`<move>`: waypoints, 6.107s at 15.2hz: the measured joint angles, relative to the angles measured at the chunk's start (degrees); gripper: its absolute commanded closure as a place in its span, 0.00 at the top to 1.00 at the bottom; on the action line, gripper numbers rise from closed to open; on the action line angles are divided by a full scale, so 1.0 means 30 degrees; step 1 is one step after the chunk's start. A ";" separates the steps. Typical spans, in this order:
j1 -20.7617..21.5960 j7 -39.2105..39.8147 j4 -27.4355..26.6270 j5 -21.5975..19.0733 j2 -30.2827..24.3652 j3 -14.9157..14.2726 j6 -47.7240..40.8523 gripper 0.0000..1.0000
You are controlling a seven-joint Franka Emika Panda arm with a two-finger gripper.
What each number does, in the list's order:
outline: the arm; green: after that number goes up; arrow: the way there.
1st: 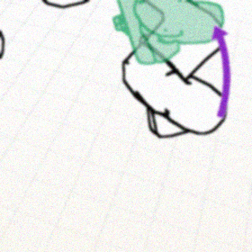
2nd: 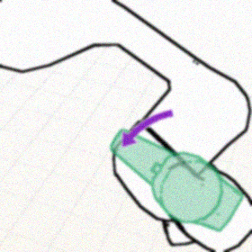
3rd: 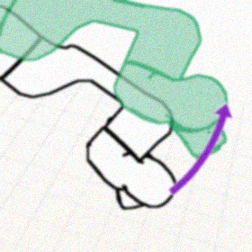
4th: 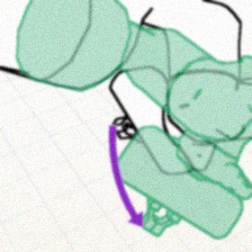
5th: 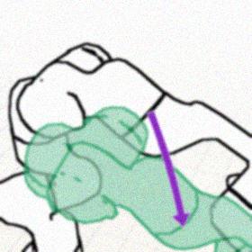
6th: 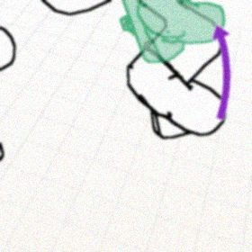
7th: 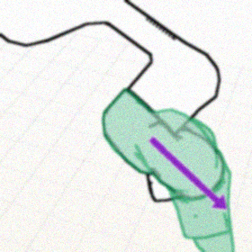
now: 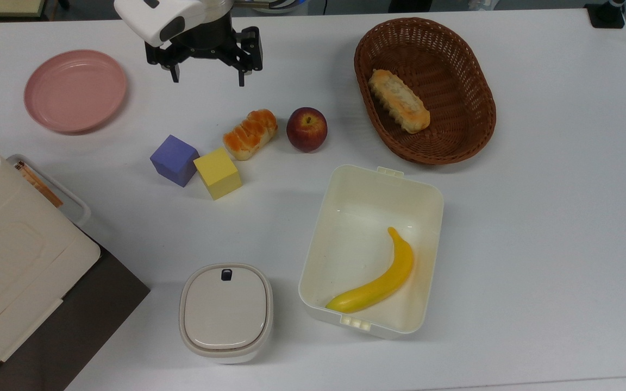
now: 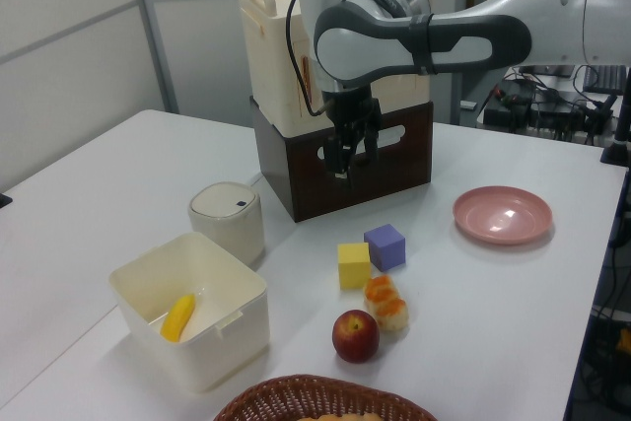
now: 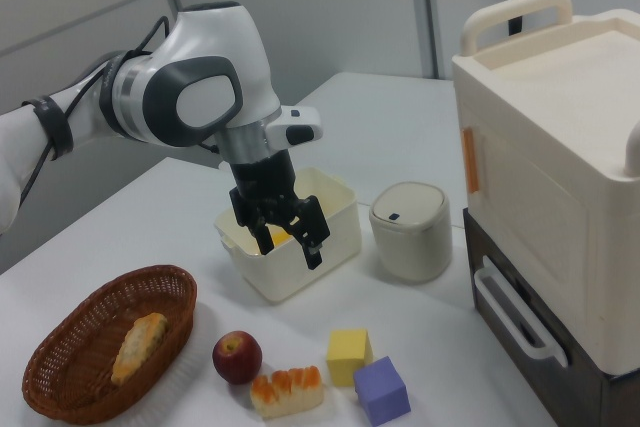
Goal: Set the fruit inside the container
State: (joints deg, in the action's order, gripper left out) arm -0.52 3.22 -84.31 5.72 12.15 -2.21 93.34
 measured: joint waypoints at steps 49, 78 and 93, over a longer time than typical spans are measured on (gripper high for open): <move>0.4630 0.2500 -0.1807 0.0397 0.5336 0.0271 -0.0437 0.39; 0.5192 -0.8960 0.1595 -0.2588 0.4173 0.0029 0.8192 1.00; 0.1275 -0.1374 0.1901 -0.0723 0.1916 -0.0100 -0.0284 1.00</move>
State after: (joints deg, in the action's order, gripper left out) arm 3.31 -0.90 -78.61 3.55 17.90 -2.51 92.49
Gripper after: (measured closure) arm 0.000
